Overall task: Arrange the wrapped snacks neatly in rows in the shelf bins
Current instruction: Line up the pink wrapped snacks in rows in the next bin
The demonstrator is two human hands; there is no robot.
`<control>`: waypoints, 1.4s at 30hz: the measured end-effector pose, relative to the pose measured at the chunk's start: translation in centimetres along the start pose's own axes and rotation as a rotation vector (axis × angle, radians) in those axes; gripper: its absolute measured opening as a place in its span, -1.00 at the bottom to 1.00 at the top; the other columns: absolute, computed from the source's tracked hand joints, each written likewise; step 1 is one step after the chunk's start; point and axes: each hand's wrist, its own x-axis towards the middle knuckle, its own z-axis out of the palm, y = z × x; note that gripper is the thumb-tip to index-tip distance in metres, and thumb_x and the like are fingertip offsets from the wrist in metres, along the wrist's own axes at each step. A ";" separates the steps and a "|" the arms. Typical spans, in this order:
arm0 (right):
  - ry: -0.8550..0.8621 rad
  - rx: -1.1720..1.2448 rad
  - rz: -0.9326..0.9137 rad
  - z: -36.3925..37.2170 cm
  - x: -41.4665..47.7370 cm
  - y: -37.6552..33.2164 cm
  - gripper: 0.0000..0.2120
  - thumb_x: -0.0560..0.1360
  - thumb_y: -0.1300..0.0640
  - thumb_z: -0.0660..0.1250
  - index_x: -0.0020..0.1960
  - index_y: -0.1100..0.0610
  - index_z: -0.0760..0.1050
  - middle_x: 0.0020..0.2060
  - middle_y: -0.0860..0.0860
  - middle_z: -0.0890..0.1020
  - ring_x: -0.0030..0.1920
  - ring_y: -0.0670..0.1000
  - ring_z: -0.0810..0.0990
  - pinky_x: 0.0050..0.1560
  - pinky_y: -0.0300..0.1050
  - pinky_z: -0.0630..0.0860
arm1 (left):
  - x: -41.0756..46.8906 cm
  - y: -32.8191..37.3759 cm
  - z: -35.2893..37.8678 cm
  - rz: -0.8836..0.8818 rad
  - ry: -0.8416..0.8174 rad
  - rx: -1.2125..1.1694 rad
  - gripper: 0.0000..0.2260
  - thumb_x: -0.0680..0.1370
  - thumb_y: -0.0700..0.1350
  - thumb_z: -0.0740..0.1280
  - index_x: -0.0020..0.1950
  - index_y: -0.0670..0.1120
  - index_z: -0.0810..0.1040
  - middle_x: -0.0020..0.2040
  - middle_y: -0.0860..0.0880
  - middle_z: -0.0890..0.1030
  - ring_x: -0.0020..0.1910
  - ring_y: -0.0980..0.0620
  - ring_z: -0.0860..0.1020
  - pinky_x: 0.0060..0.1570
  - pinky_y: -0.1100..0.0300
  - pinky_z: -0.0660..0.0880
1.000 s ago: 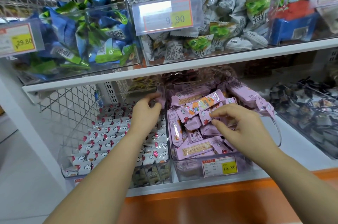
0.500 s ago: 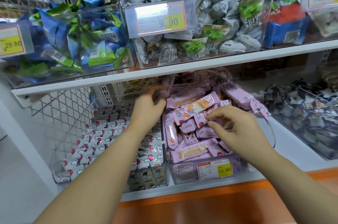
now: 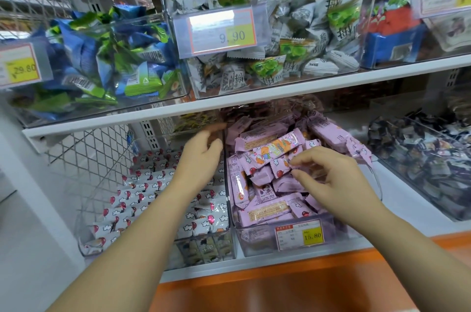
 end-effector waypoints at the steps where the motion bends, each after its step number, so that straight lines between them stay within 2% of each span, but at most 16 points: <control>1: -0.024 0.004 0.012 -0.2 -0.1 -0.2 -0.86 0.42 0.22 0.44 -0.06 0.03 0.61 -0.19 -0.13 0.62 -0.16 -0.12 0.57 -0.12 -0.25 0.49 | -1.0 0.1 -0.1 0.052 0.040 0.015 -0.70 0.59 -0.21 0.17 0.21 0.11 0.49 0.09 0.12 0.53 -0.11 0.28 0.48 -0.13 0.54 0.33; 4: -0.167 0.023 0.087 -1.0 -0.5 -0.5 -0.84 0.43 0.16 0.43 -0.06 -0.08 0.58 -0.18 -0.25 0.60 -0.11 -0.23 0.56 -0.10 -0.37 0.49 | -4.0 0.6 -0.5 0.247 0.033 0.107 -0.75 0.56 -0.24 0.25 0.05 0.12 0.54 0.01 0.24 0.52 0.01 0.32 0.47 -0.04 0.54 0.34; 8: -0.411 -0.038 0.147 -1.6 -1.0 -0.4 -0.84 0.45 0.09 0.41 0.02 -0.08 0.59 -0.14 -0.28 0.60 -0.07 -0.32 0.52 -0.12 -0.46 0.41 | -5.6 1.8 -0.4 0.383 -0.323 0.344 -0.82 0.57 -0.14 0.28 0.11 0.03 0.59 -0.02 0.21 0.57 -0.03 0.26 0.50 0.03 0.38 0.41; 11: -0.596 -0.165 0.094 -1.2 -1.4 -0.5 -0.78 0.47 -0.02 0.37 0.11 -0.12 0.56 0.01 -0.20 0.60 -0.03 -0.24 0.51 -0.02 -0.34 0.43 | -5.1 2.1 0.6 0.400 -0.527 0.556 -0.81 0.58 0.00 0.25 0.17 0.12 0.54 0.04 0.18 0.60 -0.08 0.21 0.46 0.13 0.26 0.39; 12: -0.661 -0.212 0.078 -0.9 -1.6 -0.4 -0.74 0.47 -0.03 0.36 0.16 -0.11 0.54 0.07 -0.19 0.57 0.04 -0.21 0.49 0.06 -0.28 0.42 | -4.8 2.0 1.0 0.405 -0.561 0.645 -0.80 0.58 0.04 0.24 0.18 0.14 0.52 0.06 0.18 0.61 -0.06 0.17 0.47 0.25 0.17 0.34; 14: -0.723 -0.268 0.052 -0.6 -1.9 -0.3 -0.71 0.48 -0.06 0.35 0.20 -0.08 0.53 0.11 -0.18 0.52 0.12 -0.15 0.46 0.15 -0.18 0.40 | -4.4 1.7 1.6 0.405 -0.617 0.818 -0.79 0.59 0.08 0.22 0.20 0.13 0.51 0.06 0.15 0.62 0.04 0.11 0.53 0.46 0.06 0.09; 16: -0.706 -0.271 0.026 -0.6 -1.8 0.0 -0.77 0.47 -0.08 0.36 0.11 -0.08 0.56 0.01 -0.20 0.53 0.04 -0.15 0.47 0.10 -0.13 0.43 | -4.2 1.6 2.1 0.419 -0.643 0.930 -0.79 0.59 0.09 0.21 0.17 0.10 0.51 0.01 0.11 0.64 0.05 0.09 0.56 0.49 0.04 -0.06; 19: -0.654 -0.291 0.016 -1.2 -1.2 0.5 -0.82 0.44 -0.12 0.38 -0.08 -0.02 0.60 -0.17 -0.17 0.56 -0.15 -0.16 0.43 -0.07 -0.14 0.39 | -4.3 1.8 2.6 0.440 -0.630 1.033 -0.79 0.57 0.10 0.22 0.13 0.07 0.52 -0.09 0.06 0.65 0.00 0.05 0.57 0.48 -0.01 -0.06; 22: -0.567 -0.262 0.069 -2.4 -0.9 1.2 -0.84 0.41 -0.10 0.42 -0.16 -0.01 0.62 -0.29 -0.12 0.53 -0.24 -0.14 0.46 -0.19 -0.09 0.42 | -4.4 1.8 3.1 0.421 -0.625 1.097 -0.75 0.54 0.15 0.26 0.14 0.07 0.52 -0.09 0.08 0.64 0.02 0.05 0.57 0.47 0.01 -0.05; 24: -0.532 -0.232 0.105 -2.8 -1.1 1.5 -0.90 0.40 -0.05 0.44 -0.18 -0.03 0.61 -0.35 -0.11 0.51 -0.31 -0.14 0.45 -0.29 -0.17 0.39 | -4.4 1.7 3.2 0.414 -0.625 1.108 -0.75 0.53 0.15 0.27 0.11 0.06 0.54 -0.11 0.09 0.64 0.00 0.06 0.57 0.46 0.01 -0.04; 27: -0.505 -0.220 0.115 -2.9 -1.4 1.7 -0.98 0.43 0.03 0.43 -0.14 -0.05 0.60 -0.35 -0.12 0.53 -0.33 -0.14 0.43 -0.35 -0.29 0.29 | -4.3 1.7 3.2 0.407 -0.617 1.101 -0.77 0.52 0.14 0.28 0.03 0.03 0.55 -0.19 0.08 0.62 -0.09 0.06 0.56 0.46 0.01 -0.03; 30: -0.495 -0.219 0.125 -2.8 -1.5 1.4 -0.90 0.47 0.05 0.39 -0.02 -0.08 0.58 -0.25 -0.17 0.56 -0.26 -0.19 0.46 -0.29 -0.34 0.32 | -4.4 1.7 3.0 0.394 -0.590 1.055 -0.80 0.53 0.09 0.23 0.00 0.01 0.54 -0.24 0.08 0.60 -0.20 0.07 0.51 0.48 0.03 -0.04; 34: -0.477 -0.207 0.152 -2.9 -1.5 1.0 -0.82 0.49 0.16 0.36 0.06 -0.04 0.58 -0.30 -0.29 0.45 -0.26 -0.38 0.41 -0.27 -0.44 0.31 | -5.0 1.8 2.3 0.373 -0.498 0.831 -0.69 0.52 0.07 0.21 0.24 0.07 0.51 0.02 0.11 0.62 0.01 0.10 0.55 0.48 0.13 0.00; 37: -0.463 -0.231 0.153 -3.1 -1.4 0.9 -0.77 0.50 0.24 0.33 0.07 -0.03 0.59 -0.28 -0.30 0.44 -0.28 -0.35 0.39 -0.27 -0.45 0.30 | -5.7 1.7 2.0 0.397 -0.403 0.686 -0.67 0.53 0.07 0.24 0.28 0.07 0.48 0.13 0.12 0.58 0.11 0.06 0.51 0.28 0.17 0.30; 39: -0.458 -0.252 0.149 -3.1 -1.4 0.9 -0.74 0.50 0.27 0.31 0.09 -0.02 0.58 -0.17 -0.22 0.53 -0.25 -0.26 0.40 -0.27 -0.44 0.28 | -6.1 1.6 2.0 0.393 -0.348 0.605 -0.69 0.54 0.07 0.26 0.26 0.05 0.50 0.13 0.11 0.57 0.07 0.07 0.53 0.09 0.16 0.45; 42: -0.443 -0.298 0.155 -3.1 -1.5 1.1 -0.72 0.51 0.28 0.30 0.12 0.00 0.58 -0.09 -0.08 0.58 -0.18 -0.16 0.38 -0.22 -0.32 0.27 | -6.5 1.8 2.5 0.400 -0.247 0.507 -0.70 0.51 0.11 0.25 0.17 0.02 0.55 0.04 0.12 0.58 -0.04 0.12 0.54 -0.08 0.15 0.51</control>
